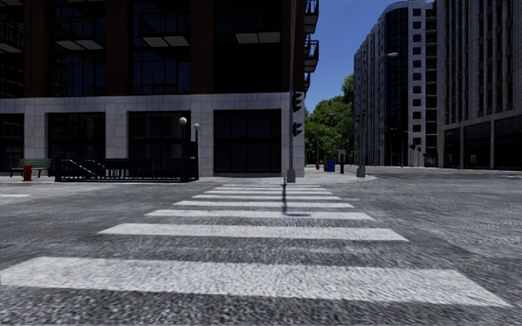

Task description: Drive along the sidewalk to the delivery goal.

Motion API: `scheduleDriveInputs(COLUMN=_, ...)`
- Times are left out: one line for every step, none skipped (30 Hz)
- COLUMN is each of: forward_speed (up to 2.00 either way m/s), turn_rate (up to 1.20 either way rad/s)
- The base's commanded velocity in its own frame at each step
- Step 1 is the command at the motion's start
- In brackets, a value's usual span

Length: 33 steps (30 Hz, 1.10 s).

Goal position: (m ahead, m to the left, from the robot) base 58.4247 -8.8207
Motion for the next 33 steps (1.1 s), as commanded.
scheduleDriveInputs(forward_speed=2.00, turn_rate=0.00)
scheduleDriveInputs(forward_speed=2.00, turn_rate=0.00)
scheduleDriveInputs(forward_speed=2.00, turn_rate=0.00)
scheduleDriveInputs(forward_speed=2.00, turn_rate=0.00)
scheduleDriveInputs(forward_speed=2.00, turn_rate=0.00)
scheduleDriveInputs(forward_speed=2.00, turn_rate=0.00)
scheduleDriveInputs(forward_speed=2.00, turn_rate=0.00)
scheduleDriveInputs(forward_speed=2.00, turn_rate=0.00)
scheduleDriveInputs(forward_speed=2.00, turn_rate=0.00)
scheduleDriveInputs(forward_speed=2.00, turn_rate=0.00)
scheduleDriveInputs(forward_speed=2.00, turn_rate=0.00)
scheduleDriveInputs(forward_speed=2.00, turn_rate=0.00)
scheduleDriveInputs(forward_speed=2.00, turn_rate=0.00)
scheduleDriveInputs(forward_speed=2.00, turn_rate=0.00)
scheduleDriveInputs(forward_speed=2.00, turn_rate=0.00)
scheduleDriveInputs(forward_speed=2.00, turn_rate=0.00)
scheduleDriveInputs(forward_speed=2.00, turn_rate=0.00)
scheduleDriveInputs(forward_speed=2.00, turn_rate=0.00)
scheduleDriveInputs(forward_speed=2.00, turn_rate=0.00)
scheduleDriveInputs(forward_speed=2.00, turn_rate=0.00)
scheduleDriveInputs(forward_speed=2.00, turn_rate=0.00)
scheduleDriveInputs(forward_speed=2.00, turn_rate=0.00)
scheduleDriveInputs(forward_speed=2.00, turn_rate=0.00)
scheduleDriveInputs(forward_speed=2.00, turn_rate=0.00)
scheduleDriveInputs(forward_speed=2.00, turn_rate=0.00)
scheduleDriveInputs(forward_speed=2.00, turn_rate=0.00)
scheduleDriveInputs(forward_speed=2.00, turn_rate=0.00)
scheduleDriveInputs(forward_speed=2.00, turn_rate=0.00)
scheduleDriveInputs(forward_speed=2.00, turn_rate=0.00)
scheduleDriveInputs(forward_speed=2.00, turn_rate=0.00)
scheduleDriveInputs(forward_speed=2.00, turn_rate=0.00)
scheduleDriveInputs(forward_speed=2.00, turn_rate=0.00)
scheduleDriveInputs(forward_speed=2.00, turn_rate=0.00)
